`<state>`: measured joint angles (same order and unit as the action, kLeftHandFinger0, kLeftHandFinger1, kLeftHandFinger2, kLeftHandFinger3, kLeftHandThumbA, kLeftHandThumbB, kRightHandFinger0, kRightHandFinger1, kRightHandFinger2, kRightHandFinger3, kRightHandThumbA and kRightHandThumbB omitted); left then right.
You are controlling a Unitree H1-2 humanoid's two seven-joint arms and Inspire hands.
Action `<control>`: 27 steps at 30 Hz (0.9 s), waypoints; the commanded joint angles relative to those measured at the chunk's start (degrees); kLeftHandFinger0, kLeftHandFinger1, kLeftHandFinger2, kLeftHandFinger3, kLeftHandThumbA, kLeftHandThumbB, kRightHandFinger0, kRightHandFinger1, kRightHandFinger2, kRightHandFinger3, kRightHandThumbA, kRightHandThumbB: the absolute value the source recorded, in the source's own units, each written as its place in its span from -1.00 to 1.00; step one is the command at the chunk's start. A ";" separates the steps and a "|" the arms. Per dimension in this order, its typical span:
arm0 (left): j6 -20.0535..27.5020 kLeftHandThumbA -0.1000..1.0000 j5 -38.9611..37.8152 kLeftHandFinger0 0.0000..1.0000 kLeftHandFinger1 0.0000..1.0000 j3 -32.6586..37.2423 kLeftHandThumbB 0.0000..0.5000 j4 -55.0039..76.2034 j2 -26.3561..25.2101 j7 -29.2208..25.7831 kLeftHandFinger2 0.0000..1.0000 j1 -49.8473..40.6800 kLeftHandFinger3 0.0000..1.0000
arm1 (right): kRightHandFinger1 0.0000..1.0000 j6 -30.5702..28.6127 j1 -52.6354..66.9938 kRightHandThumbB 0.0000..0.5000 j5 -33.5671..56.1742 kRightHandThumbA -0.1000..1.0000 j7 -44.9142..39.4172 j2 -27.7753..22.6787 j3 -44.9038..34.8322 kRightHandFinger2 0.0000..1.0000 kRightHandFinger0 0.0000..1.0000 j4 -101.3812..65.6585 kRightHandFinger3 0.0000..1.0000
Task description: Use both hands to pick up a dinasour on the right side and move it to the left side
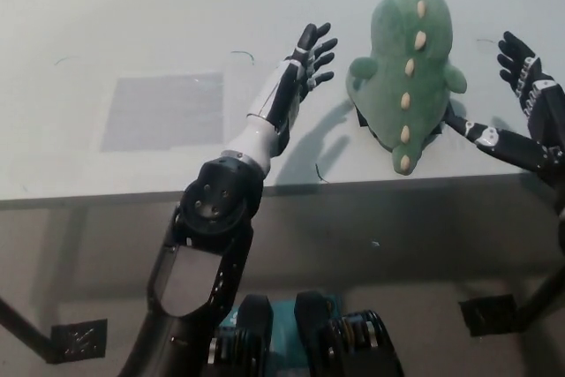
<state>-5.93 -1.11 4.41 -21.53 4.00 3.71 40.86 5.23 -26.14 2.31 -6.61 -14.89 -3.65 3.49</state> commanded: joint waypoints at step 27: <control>-4.13 1.00 -6.66 1.00 1.00 -12.62 0.32 -21.23 0.54 -2.86 1.00 19.93 1.00 | 1.00 3.84 -21.45 -0.87 -0.05 1.00 -2.16 -1.30 1.86 1.00 1.00 23.24 1.00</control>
<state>-8.36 -5.78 -7.02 -41.29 4.87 2.38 55.79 10.41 -42.86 3.34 -8.09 -15.06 -2.33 23.69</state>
